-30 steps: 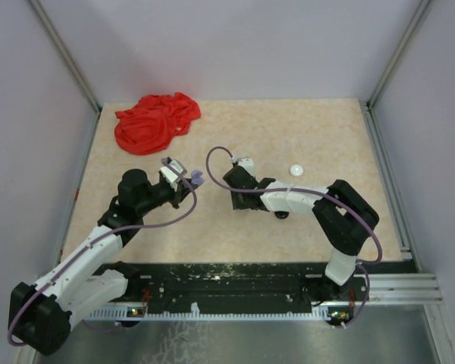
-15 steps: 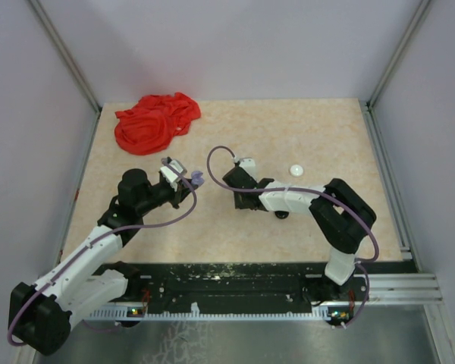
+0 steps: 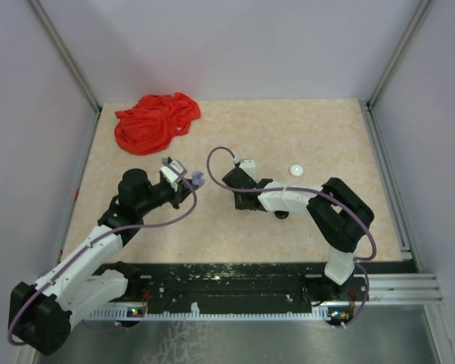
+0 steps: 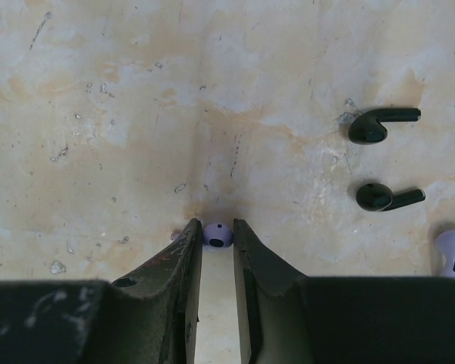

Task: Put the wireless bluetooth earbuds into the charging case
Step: Pick up the earbud from the center of the board.

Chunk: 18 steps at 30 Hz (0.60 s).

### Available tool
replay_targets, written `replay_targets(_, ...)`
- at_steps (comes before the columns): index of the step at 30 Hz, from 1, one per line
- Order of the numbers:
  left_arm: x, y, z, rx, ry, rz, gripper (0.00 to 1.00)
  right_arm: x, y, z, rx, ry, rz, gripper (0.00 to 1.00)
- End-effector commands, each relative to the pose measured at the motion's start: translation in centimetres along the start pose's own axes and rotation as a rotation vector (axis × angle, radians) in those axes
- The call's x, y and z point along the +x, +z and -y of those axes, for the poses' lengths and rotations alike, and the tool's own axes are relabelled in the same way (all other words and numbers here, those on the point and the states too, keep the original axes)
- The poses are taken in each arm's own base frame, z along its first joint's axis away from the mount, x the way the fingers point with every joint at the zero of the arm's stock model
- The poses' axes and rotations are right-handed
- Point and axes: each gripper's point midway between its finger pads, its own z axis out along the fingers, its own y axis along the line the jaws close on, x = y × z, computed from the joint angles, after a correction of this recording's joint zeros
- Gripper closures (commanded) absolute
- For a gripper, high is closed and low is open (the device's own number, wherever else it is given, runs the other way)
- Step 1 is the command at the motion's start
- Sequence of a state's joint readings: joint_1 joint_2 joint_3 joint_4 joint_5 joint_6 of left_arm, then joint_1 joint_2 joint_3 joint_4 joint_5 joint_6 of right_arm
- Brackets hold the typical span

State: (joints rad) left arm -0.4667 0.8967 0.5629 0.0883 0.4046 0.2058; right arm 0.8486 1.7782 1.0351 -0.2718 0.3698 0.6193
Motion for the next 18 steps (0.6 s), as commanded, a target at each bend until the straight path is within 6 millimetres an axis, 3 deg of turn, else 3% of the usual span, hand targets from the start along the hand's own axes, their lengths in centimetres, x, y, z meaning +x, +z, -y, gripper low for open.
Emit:
replay_targets(1,-1.9,0.1,0.1,0.015,0.006,0.042,0.99,-0.1,0.3,-0.1,0.005,0.014,0.013,0.81)
replay_targets(4,-1.9,0.2,0.3,0.025,0.001,0.043,0.99,-0.8,-0.4,0.2,0.011,0.003,0.036,0.85)
replay_targets(10,-1.8,0.3,0.7,0.051,0.001,0.055,0.99,-4.2,-3.5,1.3,0.049,-0.061,0.13,0.87)
replay_targets(18,-2.1,0.4,1.5,0.099,0.009,0.087,0.99,-10.3,-11.5,1.0,0.039,-0.245,0.341,0.87)
